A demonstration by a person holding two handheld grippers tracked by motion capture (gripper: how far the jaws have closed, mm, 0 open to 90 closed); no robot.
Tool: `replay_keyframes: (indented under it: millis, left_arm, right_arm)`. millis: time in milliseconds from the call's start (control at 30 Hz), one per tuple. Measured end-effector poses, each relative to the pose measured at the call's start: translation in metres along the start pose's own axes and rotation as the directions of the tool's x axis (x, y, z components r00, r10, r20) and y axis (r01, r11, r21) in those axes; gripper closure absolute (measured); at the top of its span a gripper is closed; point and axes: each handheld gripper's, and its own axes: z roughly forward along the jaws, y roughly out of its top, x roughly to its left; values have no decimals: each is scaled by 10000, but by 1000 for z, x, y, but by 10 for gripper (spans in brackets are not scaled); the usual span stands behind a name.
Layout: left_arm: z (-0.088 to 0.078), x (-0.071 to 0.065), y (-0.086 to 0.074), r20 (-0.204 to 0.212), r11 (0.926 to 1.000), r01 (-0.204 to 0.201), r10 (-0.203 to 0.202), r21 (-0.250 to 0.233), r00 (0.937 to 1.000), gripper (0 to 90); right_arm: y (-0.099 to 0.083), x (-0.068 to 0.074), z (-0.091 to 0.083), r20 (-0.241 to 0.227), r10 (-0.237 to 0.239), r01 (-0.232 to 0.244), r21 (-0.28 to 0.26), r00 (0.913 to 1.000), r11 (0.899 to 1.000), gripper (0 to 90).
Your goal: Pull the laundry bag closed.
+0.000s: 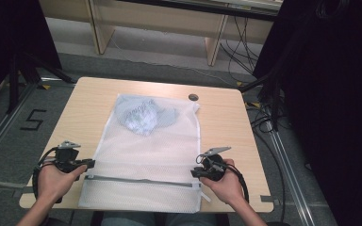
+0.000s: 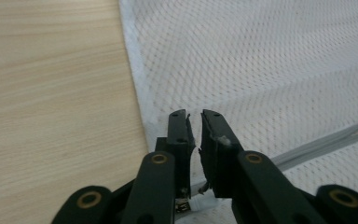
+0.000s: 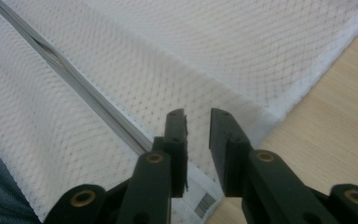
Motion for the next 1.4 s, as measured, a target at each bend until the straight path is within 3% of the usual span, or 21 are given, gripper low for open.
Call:
replay_keyframes:
  millis: [67,100,267,333,367,467,567,667,700,733,767,833,867,900,967,1000,1100,1133,1200,1267,1400]
  left_arm:
    - [0,0,1,-107,10000,-65,65,46,9999,834]
    - [0,0,1,-276,9999,-145,147,79,9995,850]
    - [4,0,1,-471,9991,-135,154,396,9988,894]
    - [5,1,1,-747,9987,-272,303,425,9967,896]
    - [6,1,1,-843,9993,-224,248,291,9961,896]
    - [6,3,0,-770,9990,-135,168,425,9969,897]
    - [5,3,1,-711,9948,-39,112,1013,9974,897]
    - [8,4,0,-736,9939,55,27,1105,9973,897]
    - [7,5,1,-666,9904,97,-5,1378,9978,897]
    - [8,5,0,-657,9897,151,-58,1422,9978,897]
    - [10,2,-2,-726,9902,570,-481,1274,9962,897]
    - [11,4,-2,-662,9869,514,-417,1530,9969,897]
    - [12,3,-2,-713,9867,603,-500,1507,9962,897]
    - [12,4,-2,-679,9841,607,-499,1672,9964,896]
    - [15,5,-1,-772,9834,659,-534,1689,9956,897]
    - [17,6,-1,-719,9827,715,-599,1706,9956,897]
    - [21,6,-2,-687,9735,870,-740,2116,9949,896]
    - [21,6,-2,-709,9726,937,-803,2130,9943,897]
    - [22,6,-3,-774,9736,980,-836,2064,9935,896]
    - [21,7,-3,-776,9679,1064,-909,2276,9928,895]
    - [21,8,-3,-695,9672,1115,-981,2282,9927,895]
  right_arm:
    - [1,3,2,-113,184,-187,-243,9998,9995,792]
    - [3,5,0,-75,54,-54,2,10000,10000,797]
    - [11,19,1,-290,-134,134,-9,9995,9999,819]
    - [15,28,7,-422,-598,574,-565,9973,9968,840]
    - [17,30,4,-503,-552,542,-210,9972,9983,842]
    - [21,36,7,-749,-575,558,-249,9955,9981,851]
    - [27,42,10,-987,-744,713,-352,9923,9968,856]
    - [30,46,11,-1019,-636,600,-387,9928,9974,855]
    - [32,47,11,-1071,-723,684,-399,9916,9969,855]
    - [33,50,13,-1189,-548,494,-474,9914,9977,856]
    - [36,56,16,-1299,-638,572,-538,9895,9969,855]
    - [37,57,17,-1392,-583,508,-568,9885,9971,854]
    - [39,59,19,-1315,-773,698,-604,9883,9957,852]
    - [41,63,18,-1336,-606,581,-223,9892,9981,852]
    - [44,67,25,-1501,-1021,950,-538,9834,9940,855]
    - [45,71,26,-1544,-848,798,-382,9844,9961,857]
    - [51,82,35,-1708,-1213,1188,-252,9778,9926,859]
    - [52,87,38,-1746,-1102,1083,-202,9785,9939,857]
    - [54,90,42,-1837,-1236,1189,-366,9752,9922,855]
    - [60,99,48,-1980,-1365,1370,-111,9706,9905,849]
    - [67,110,59,-2201,-1499,1512,-111,9639,9884,841]
